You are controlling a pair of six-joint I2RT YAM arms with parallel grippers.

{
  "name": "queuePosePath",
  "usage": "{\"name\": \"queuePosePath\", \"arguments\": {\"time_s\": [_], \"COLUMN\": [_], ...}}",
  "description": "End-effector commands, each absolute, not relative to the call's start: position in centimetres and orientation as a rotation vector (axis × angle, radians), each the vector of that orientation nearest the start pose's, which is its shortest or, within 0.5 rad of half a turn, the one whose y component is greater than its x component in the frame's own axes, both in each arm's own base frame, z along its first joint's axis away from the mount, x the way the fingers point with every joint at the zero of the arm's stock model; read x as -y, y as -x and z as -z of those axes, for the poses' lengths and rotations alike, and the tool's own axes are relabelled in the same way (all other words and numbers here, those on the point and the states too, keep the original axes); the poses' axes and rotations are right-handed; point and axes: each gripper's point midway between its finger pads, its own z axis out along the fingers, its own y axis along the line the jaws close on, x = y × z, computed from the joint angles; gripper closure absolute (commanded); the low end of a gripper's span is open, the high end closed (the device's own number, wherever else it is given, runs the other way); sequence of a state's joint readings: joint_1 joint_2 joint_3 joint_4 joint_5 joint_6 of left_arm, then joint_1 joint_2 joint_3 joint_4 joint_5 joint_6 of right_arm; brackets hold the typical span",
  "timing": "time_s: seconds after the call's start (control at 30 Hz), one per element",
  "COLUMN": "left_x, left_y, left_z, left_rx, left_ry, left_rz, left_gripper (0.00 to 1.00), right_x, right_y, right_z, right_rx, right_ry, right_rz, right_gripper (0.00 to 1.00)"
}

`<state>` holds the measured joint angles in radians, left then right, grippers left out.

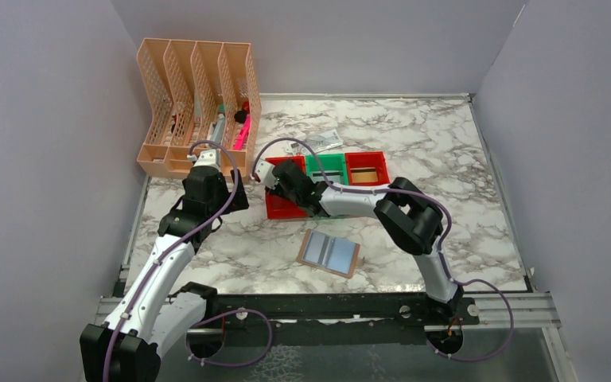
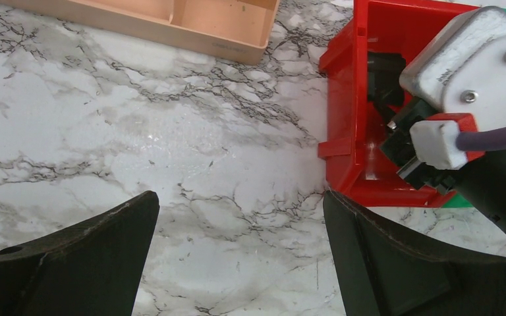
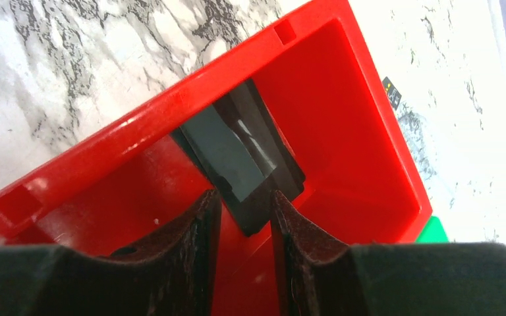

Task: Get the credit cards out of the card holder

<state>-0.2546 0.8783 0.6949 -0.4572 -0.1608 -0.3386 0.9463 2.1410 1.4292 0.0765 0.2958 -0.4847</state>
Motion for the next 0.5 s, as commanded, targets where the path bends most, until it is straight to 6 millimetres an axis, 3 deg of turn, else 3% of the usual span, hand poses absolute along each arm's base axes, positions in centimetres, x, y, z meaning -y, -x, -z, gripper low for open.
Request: {"name": "queuePosePath", "arguments": {"time_s": [0.0, 0.13, 0.23, 0.47], "left_x": [5.9, 5.9, 5.9, 5.6], "left_y": [-27.7, -27.7, -27.8, -27.8], "left_z": [-15.2, -15.2, -15.3, -15.4], "left_rx": [-2.185, -2.186, -2.182, -2.173], "left_ry": [0.165, 0.163, 0.167, 0.182], "left_rz": [0.176, 0.174, 0.171, 0.156], "left_gripper": [0.01, 0.01, 0.01, 0.01], "right_x": [-42.1, -41.6, -39.7, -34.5], "right_y": [-37.7, -35.8, -33.8, -27.1], "right_z": [-10.6, -15.1, -16.5, -12.8], "right_rx": [-1.731, -1.761, -1.840, -2.196], "right_ry": [1.089, 0.906, 0.760, 0.476], "right_rz": [-0.099, -0.276, -0.370, -0.533], "right_gripper": [0.62, 0.61, 0.58, 0.54]}}
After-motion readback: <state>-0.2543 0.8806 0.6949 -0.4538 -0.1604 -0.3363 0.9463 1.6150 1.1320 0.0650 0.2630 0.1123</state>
